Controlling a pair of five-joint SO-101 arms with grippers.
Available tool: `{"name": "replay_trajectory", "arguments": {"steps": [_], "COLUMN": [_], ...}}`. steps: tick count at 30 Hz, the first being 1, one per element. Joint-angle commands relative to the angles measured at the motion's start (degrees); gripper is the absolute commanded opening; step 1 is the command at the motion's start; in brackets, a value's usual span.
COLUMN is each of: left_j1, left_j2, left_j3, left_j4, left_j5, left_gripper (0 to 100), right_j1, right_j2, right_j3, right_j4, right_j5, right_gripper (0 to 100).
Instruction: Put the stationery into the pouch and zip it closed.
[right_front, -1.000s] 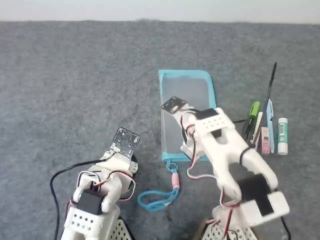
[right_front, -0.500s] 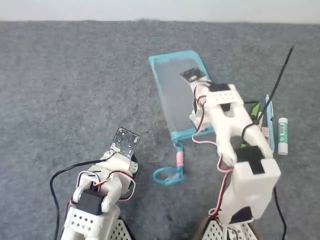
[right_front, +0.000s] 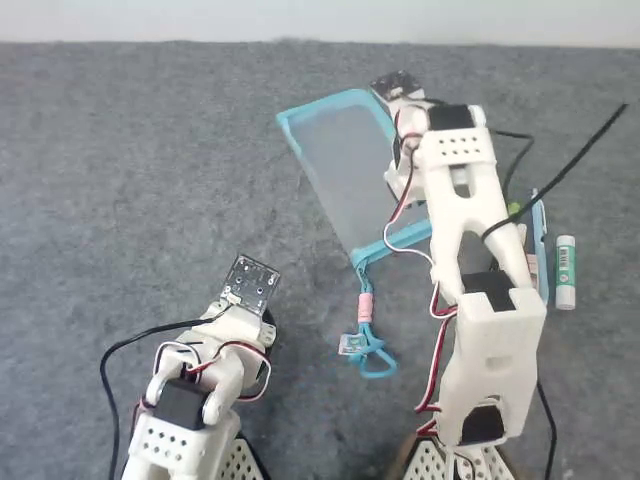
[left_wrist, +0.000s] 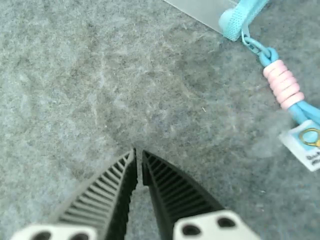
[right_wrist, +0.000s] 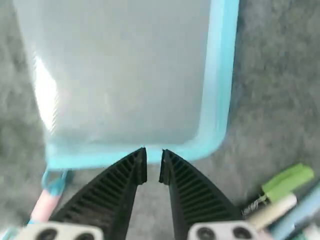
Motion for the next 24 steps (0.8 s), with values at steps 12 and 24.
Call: {"name": "replay_trajectory", "arguments": {"steps": [12,24], "left_j1": [0.0,0.0], "left_j2": [0.8,0.8], "left_j3": [-0.3,-0.3], "left_j4": [-1.3,-1.3], "left_j5": [-0.5,-0.5], "left_gripper": [2,2], "right_j1": [-15.9,-17.3], "right_j2": [-14.9,-38.0], "right_j3": [2.9,49.8], "right_j4": [11.3,-17.7], "right_j5": [-5.7,-8.1], "right_gripper": [7.5,7.5]}}
